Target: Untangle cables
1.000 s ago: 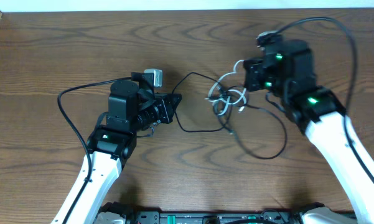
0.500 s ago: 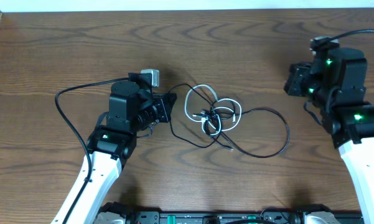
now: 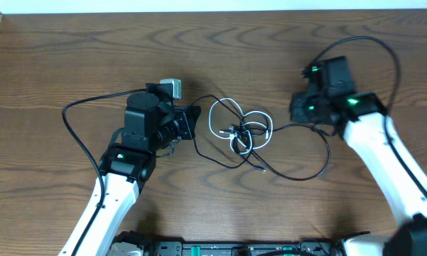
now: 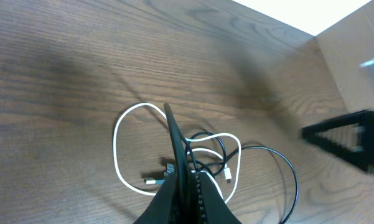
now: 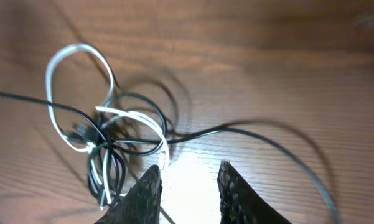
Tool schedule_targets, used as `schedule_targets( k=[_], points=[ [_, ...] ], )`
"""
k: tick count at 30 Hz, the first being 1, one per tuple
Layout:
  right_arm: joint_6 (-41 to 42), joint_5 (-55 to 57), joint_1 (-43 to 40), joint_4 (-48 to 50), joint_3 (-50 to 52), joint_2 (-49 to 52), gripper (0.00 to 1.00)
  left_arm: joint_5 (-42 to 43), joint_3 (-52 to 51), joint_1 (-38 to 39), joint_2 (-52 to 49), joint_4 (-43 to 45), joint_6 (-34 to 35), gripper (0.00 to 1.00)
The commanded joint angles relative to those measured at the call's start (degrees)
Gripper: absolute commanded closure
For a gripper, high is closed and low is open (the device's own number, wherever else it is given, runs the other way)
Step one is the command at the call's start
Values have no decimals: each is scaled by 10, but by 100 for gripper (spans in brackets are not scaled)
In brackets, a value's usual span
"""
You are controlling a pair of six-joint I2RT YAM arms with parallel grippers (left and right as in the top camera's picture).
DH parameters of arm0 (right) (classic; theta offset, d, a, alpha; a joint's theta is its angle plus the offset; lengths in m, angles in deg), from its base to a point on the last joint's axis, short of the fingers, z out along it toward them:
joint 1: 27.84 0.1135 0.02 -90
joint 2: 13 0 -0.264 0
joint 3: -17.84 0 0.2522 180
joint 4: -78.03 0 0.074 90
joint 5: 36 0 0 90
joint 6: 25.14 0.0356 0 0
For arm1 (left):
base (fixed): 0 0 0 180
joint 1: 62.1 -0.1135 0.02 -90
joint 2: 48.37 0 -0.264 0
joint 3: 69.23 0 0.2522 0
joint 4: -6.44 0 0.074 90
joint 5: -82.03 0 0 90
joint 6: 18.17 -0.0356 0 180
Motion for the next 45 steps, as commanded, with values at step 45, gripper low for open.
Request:
schedule_targets(
  k=[45],
  points=[
    [225, 395, -42, -135, -7, 185, 99, -22, 0, -47, 10, 1, -12, 92]
  ],
)
